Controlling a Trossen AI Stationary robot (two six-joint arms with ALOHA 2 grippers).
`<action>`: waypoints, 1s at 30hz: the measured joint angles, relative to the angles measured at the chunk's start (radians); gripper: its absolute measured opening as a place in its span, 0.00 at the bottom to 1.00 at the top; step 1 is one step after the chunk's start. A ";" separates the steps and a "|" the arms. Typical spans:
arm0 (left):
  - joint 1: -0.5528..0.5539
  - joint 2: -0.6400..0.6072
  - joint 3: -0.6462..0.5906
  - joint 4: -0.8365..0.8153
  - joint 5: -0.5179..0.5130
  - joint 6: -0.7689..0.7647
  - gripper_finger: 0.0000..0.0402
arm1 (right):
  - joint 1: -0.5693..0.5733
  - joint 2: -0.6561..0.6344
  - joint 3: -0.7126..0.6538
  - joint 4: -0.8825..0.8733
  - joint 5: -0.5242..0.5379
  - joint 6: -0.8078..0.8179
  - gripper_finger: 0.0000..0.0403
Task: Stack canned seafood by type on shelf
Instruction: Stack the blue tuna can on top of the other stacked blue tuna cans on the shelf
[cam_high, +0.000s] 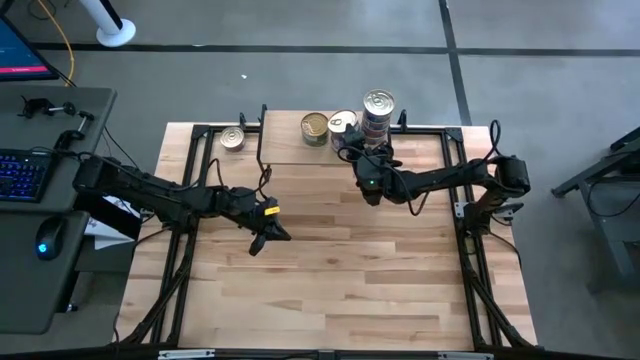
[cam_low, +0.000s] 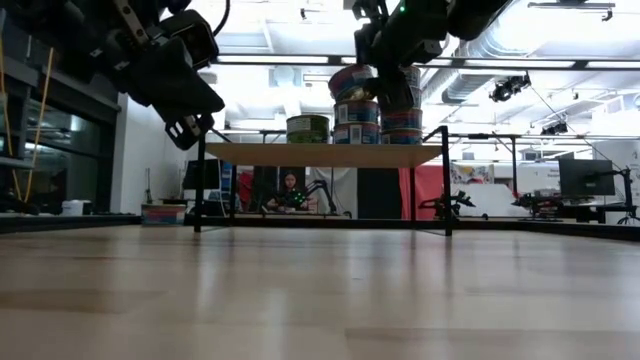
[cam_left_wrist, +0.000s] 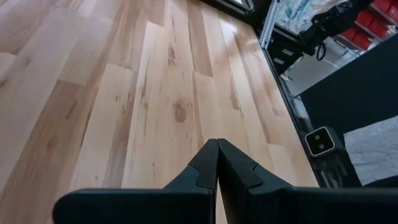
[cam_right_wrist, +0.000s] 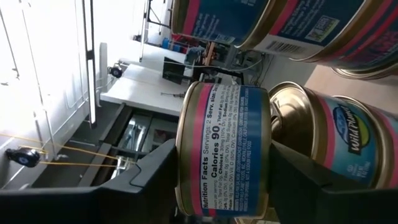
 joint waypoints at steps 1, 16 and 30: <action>0.000 0.000 0.000 -0.004 0.000 0.000 0.00 | 0.000 0.000 0.000 -0.004 0.000 0.000 0.50; 0.008 0.000 0.000 -0.023 0.002 0.000 0.00 | -0.014 -0.001 0.000 0.001 0.001 -0.016 0.50; 0.022 0.000 0.000 -0.023 0.001 0.000 0.00 | -0.020 -0.001 0.027 -0.025 0.008 -0.019 0.50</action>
